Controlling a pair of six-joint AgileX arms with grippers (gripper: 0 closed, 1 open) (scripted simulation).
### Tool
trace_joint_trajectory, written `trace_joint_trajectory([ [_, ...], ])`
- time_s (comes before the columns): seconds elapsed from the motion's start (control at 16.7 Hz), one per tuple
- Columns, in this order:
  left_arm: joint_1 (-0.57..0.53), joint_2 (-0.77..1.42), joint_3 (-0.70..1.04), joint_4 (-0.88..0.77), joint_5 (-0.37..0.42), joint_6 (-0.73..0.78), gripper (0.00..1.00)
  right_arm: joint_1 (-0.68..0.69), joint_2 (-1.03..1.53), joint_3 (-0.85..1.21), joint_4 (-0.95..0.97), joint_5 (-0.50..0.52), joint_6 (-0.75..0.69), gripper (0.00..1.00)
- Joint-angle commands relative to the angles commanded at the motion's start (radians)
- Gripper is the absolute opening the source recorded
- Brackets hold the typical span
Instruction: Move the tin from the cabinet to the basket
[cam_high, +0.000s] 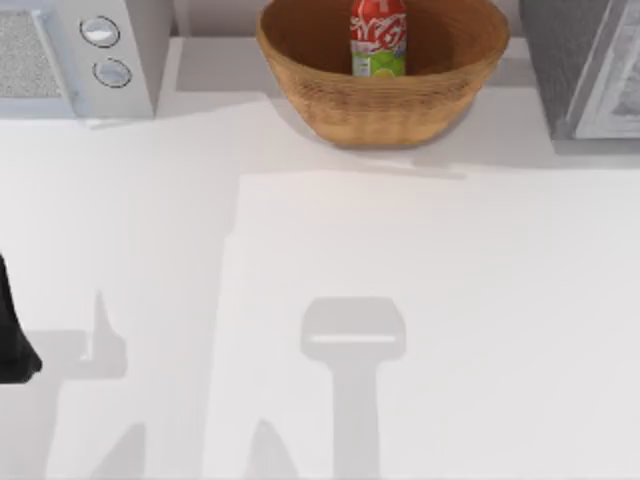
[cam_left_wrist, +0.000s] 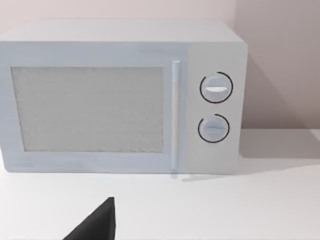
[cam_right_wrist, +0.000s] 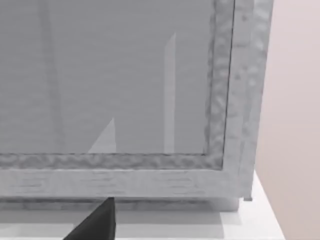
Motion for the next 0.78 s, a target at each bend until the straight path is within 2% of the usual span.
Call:
trace_joint_trajectory([
  [0.24,0.000,0.000,0.000,0.000,0.000,0.000,1.00,0.004,-0.004,0.008,-0.015,0.001,0.000,1.00],
  [0.42,0.000,0.000,0.000,0.000,0.000,0.000,1.00,-0.001,-0.010,0.103,-0.111,-0.009,0.000,1.00],
  [0.78,0.000,0.000,0.000,0.000,0.000,0.000,1.00,-0.022,-0.050,0.490,-0.561,-0.025,0.001,1.00],
])
